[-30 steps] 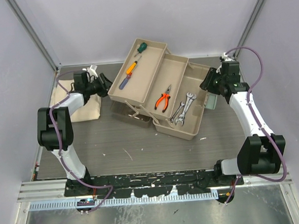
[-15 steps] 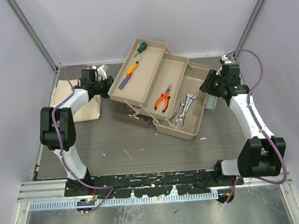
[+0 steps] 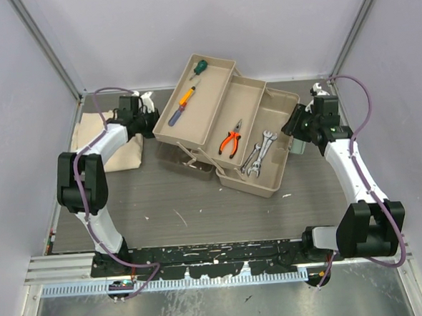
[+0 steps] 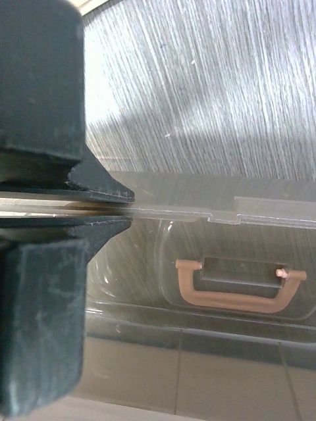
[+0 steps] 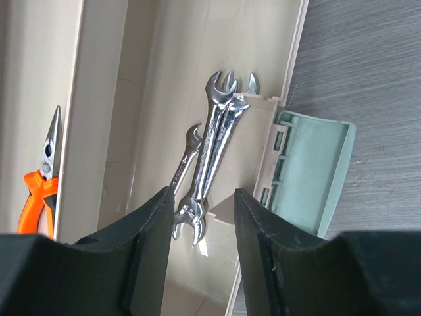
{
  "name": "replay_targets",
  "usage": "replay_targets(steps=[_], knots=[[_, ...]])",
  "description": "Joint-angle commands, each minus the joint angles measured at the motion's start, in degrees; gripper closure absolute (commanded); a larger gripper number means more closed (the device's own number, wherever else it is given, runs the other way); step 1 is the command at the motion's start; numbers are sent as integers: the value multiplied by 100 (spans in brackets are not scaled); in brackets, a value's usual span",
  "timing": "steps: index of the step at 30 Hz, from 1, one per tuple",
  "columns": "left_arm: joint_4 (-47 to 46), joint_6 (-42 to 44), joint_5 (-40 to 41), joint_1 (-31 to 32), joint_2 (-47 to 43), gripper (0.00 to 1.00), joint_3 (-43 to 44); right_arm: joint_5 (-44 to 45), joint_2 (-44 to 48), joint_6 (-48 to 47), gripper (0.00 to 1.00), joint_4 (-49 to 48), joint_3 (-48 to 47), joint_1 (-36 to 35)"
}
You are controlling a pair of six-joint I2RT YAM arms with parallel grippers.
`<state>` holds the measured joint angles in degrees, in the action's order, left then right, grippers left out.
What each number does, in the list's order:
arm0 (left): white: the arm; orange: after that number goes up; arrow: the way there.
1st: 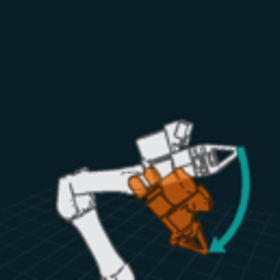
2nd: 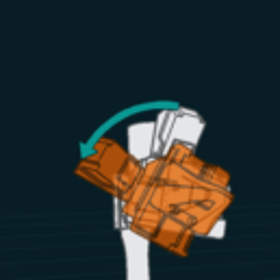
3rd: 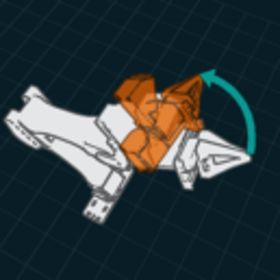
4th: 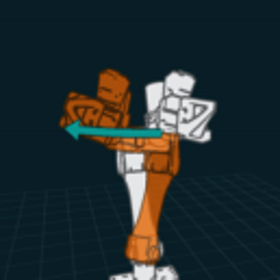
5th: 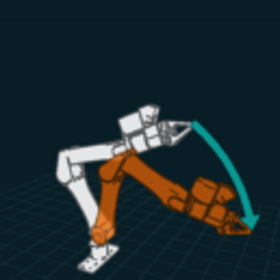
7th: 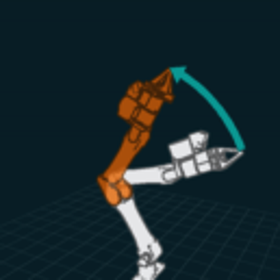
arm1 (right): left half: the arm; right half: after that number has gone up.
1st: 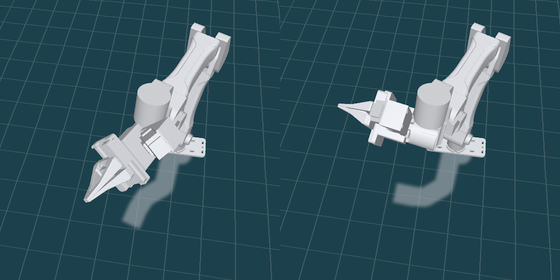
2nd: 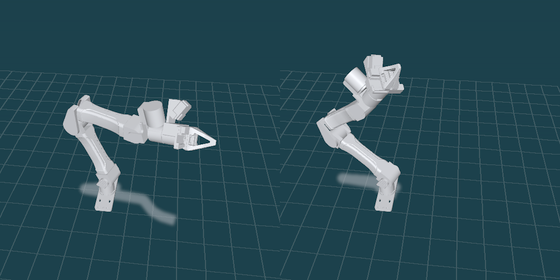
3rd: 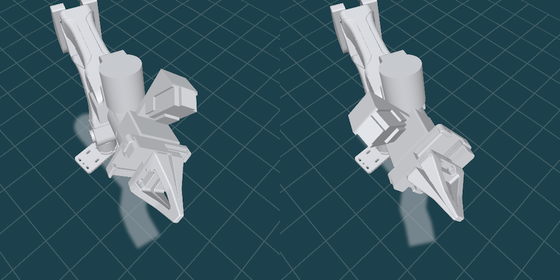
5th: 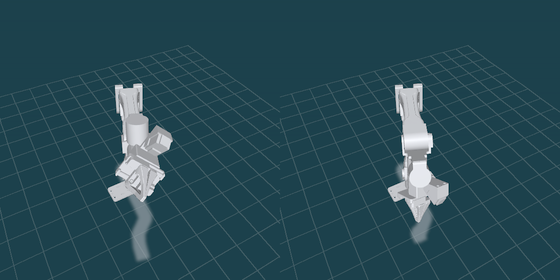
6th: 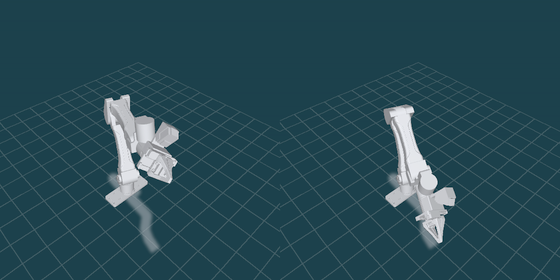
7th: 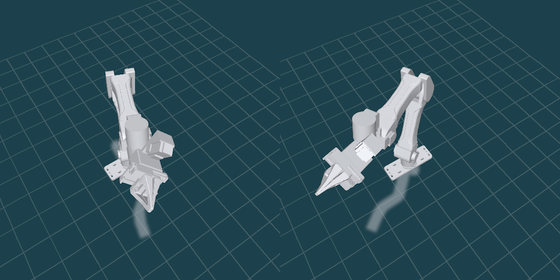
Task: Sort the tools into containers
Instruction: Close the storage box at the center of the board.
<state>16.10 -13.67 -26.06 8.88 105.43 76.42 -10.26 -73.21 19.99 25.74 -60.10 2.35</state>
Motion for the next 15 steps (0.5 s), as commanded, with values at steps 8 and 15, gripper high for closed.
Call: replay_targets(steps=[8,15], knots=[[116,121,276,353,-917,100,652,-62,326,39,53,-230,362,2],[428,257,501,537,-1124,100,1137,172,772,-22,53,-320,591,2]])
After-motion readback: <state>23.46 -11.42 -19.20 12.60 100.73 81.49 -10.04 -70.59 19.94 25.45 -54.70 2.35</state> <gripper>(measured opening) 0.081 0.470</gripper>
